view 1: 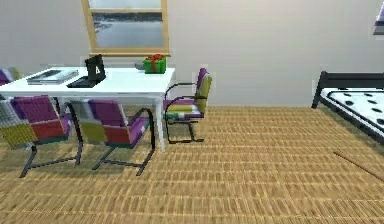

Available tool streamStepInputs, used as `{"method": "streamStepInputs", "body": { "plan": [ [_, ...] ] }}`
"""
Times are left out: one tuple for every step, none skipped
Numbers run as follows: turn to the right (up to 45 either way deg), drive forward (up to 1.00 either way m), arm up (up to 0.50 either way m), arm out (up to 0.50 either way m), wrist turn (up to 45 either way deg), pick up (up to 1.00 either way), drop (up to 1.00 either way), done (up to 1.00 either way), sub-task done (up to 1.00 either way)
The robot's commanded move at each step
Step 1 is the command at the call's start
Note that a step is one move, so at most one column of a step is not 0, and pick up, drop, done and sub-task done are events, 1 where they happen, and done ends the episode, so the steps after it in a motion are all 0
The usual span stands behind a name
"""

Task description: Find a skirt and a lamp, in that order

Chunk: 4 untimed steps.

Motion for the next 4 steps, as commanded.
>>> {"method": "streamStepInputs", "body": {
  "plan": [
    [-45.0,0.0,0.0,0.0,0.0,0.0,0.0,0.0,0.0],
    [-42.0,0.0,0.0,0.0,0.0,0.0,0.0,0.0,0.0],
    [0.0,1.0,0.0,0.0,0.0,0.0,0.0,0.0,0.0],
    [-3.0,0.0,0.0,0.0,0.0,0.0,0.0,0.0,0.0]
  ]
}}
